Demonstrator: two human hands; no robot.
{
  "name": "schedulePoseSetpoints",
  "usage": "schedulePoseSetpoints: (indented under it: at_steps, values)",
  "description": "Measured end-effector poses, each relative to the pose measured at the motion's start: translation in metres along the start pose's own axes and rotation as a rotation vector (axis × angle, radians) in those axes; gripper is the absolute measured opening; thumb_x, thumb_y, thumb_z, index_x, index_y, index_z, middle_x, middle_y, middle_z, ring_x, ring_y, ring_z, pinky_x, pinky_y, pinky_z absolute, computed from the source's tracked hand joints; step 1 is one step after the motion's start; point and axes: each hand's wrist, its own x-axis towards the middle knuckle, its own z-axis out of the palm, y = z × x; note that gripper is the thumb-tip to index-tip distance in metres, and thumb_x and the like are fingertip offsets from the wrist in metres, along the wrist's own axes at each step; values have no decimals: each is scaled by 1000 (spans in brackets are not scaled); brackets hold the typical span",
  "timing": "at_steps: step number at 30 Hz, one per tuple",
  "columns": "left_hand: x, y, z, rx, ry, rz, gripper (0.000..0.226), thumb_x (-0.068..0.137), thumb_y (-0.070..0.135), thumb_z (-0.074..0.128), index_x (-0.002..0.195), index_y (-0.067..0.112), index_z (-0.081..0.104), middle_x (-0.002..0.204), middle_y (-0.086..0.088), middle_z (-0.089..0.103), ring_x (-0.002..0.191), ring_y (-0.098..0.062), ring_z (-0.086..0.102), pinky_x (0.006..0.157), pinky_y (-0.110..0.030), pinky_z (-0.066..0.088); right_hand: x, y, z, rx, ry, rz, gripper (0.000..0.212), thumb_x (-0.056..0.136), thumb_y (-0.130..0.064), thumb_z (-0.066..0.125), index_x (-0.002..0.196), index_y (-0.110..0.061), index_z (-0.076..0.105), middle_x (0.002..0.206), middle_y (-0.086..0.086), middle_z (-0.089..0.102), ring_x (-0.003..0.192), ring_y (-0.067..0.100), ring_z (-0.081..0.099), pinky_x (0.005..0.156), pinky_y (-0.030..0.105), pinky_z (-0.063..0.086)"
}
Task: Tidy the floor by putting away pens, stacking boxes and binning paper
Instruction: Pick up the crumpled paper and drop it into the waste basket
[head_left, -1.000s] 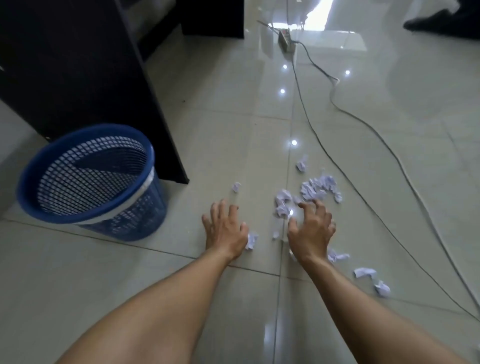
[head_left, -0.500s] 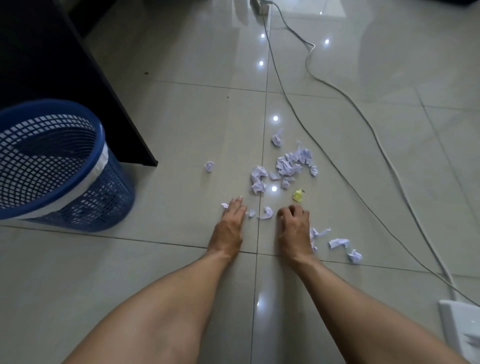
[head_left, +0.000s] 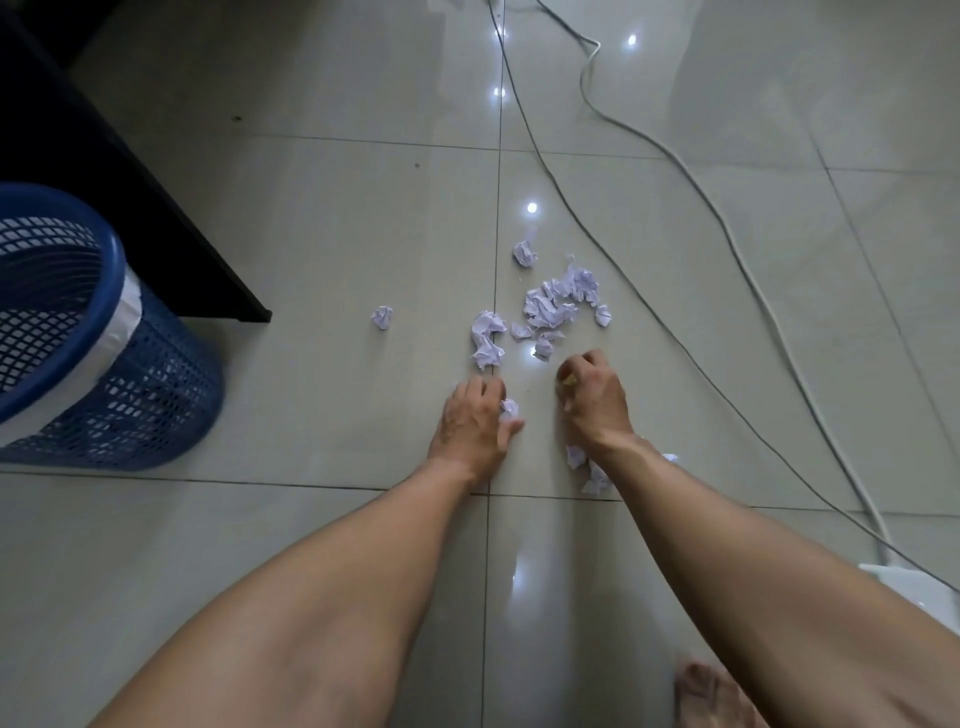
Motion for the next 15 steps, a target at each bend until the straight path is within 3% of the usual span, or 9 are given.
schedulePoseSetpoints:
  at_steps: [4,7,10,15]
  values:
    - [12,5,-8,-17,-28,-49,13,100,19,50,104,7,52,106,-18,58,99,-37,54,89,-41,38,-5,-5,-6,112,182,168,14,90,2,53,93,-1,66,98,18,65,91,37,60,69,28,31]
    - [7,15,-12,-56,-12,-29,10,100,20,45,95,11,44,89,-13,54,83,-36,54,71,-38,36,-17,-4,-20,128,317,273,28,86,4,49,106,-5,67,105,15,69,94,35,62,71,29,35]
    - [-7,35,-10,-61,-55,-3,12,96,20,44,89,11,43,76,-10,51,70,-36,49,63,-35,30,-32,6,-38,125,415,349,25,93,-5,45,102,-8,68,100,15,72,92,37,63,69,32,33]
    - [-19,59,2,-33,-131,189,12,95,19,43,97,13,53,87,-12,66,79,-37,59,63,-34,32,-74,50,-62,52,493,528,26,102,-18,40,104,-6,63,102,21,70,95,42,62,71,37,32]
